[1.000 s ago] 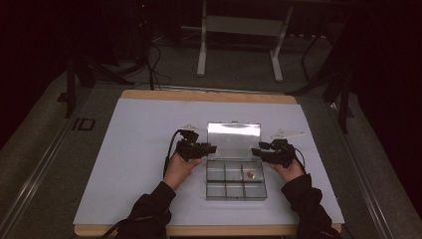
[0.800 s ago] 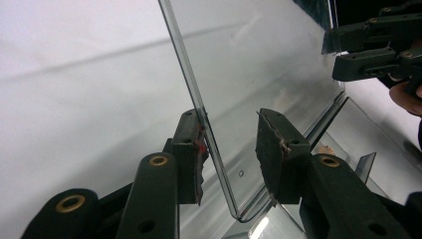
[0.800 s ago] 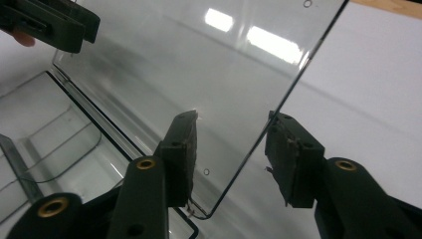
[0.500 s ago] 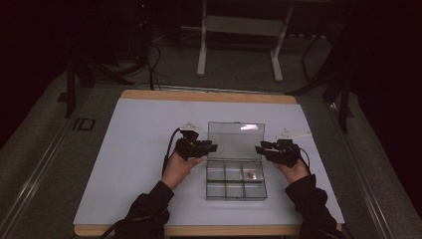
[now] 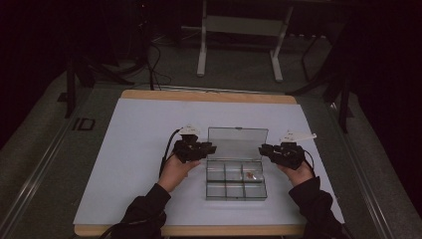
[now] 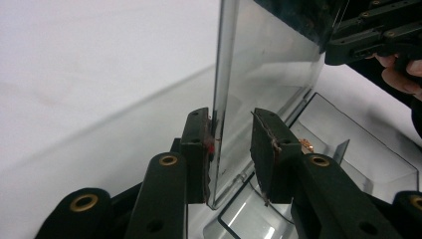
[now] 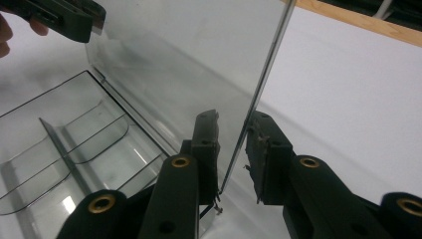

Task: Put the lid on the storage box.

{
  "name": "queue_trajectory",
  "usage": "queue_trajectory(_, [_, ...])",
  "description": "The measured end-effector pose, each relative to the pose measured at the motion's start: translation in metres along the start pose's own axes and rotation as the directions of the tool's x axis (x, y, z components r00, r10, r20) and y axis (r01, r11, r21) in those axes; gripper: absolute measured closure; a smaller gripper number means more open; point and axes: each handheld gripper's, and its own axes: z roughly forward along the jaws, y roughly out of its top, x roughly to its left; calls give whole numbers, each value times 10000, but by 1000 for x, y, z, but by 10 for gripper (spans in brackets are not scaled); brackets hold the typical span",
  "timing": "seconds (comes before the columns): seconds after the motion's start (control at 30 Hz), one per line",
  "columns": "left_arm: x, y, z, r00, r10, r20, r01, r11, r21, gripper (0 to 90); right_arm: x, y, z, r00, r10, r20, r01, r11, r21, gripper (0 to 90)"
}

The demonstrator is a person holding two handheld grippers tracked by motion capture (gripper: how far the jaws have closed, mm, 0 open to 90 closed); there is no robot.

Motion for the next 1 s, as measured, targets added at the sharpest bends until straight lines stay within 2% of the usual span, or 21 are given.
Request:
queue_trajectory(0.13, [-6, -1, -2, 9991, 373, -216, -371, 9993, 105, 703, 1, -1, -4, 10000, -21, -62, 20, 10000, -55, 765])
queue_trajectory(0.2, [-7, -1, -4, 9989, 434, -182, -431, 9990, 121, 723, 1, -2, -4, 9997, 117, -236, -118, 9999, -54, 775])
queue_trajectory(0.47, [-11, -4, -8, 9972, 721, -177, -718, 9973, 162, 731, 4, -4, -8, 9995, -131, -303, 130, 9999, -52, 786])
queue_trajectory(0.8, [-14, -9, -16, 9968, 794, -131, -793, 9968, 107, 730, 6, -8, -14, 9989, -219, -410, 212, 9996, -163, 807])
queue_trajectory(1.0, [-17, -10, -18, 9945, 1022, -217, -1018, 9947, 150, 724, 8, -10, -16, 9986, -289, -453, 283, 9995, -142, 809])
